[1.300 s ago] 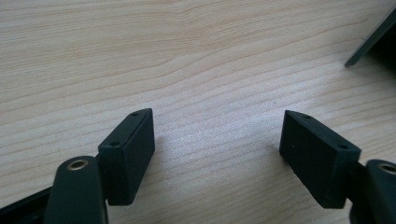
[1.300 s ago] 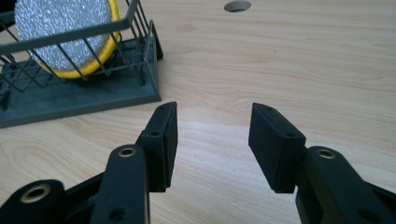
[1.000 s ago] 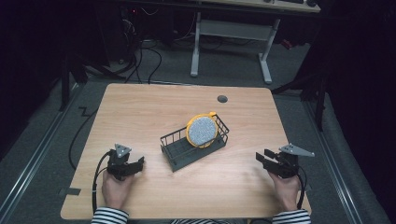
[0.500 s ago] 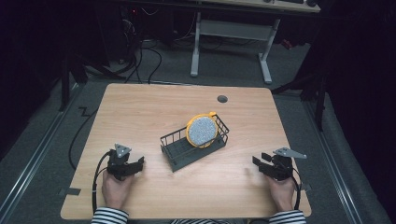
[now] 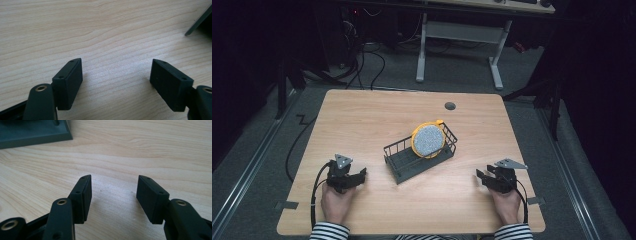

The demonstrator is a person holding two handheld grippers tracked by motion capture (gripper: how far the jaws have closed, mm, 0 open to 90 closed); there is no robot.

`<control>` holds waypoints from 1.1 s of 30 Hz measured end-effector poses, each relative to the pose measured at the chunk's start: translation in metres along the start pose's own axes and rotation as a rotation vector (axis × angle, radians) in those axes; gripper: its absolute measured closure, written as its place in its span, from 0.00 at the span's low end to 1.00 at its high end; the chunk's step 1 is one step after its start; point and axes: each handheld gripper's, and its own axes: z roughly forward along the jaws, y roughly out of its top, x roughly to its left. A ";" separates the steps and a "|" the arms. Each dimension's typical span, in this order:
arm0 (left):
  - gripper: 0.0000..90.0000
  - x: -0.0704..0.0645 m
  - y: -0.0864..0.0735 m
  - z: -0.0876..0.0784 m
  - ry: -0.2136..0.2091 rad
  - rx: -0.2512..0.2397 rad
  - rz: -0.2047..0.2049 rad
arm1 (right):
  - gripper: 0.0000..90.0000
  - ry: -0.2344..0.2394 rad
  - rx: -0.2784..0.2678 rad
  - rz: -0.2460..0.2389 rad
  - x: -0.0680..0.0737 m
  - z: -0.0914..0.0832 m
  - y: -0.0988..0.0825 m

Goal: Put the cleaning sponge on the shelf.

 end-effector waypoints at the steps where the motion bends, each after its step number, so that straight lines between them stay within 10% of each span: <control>1: 0.30 0.000 0.000 0.000 0.000 0.000 0.000 | 0.52 0.000 0.000 0.000 0.000 0.000 0.000; 33: 0.28 -0.001 0.000 0.000 -0.007 0.002 0.004 | 0.43 -0.061 0.032 -0.068 0.007 0.004 0.000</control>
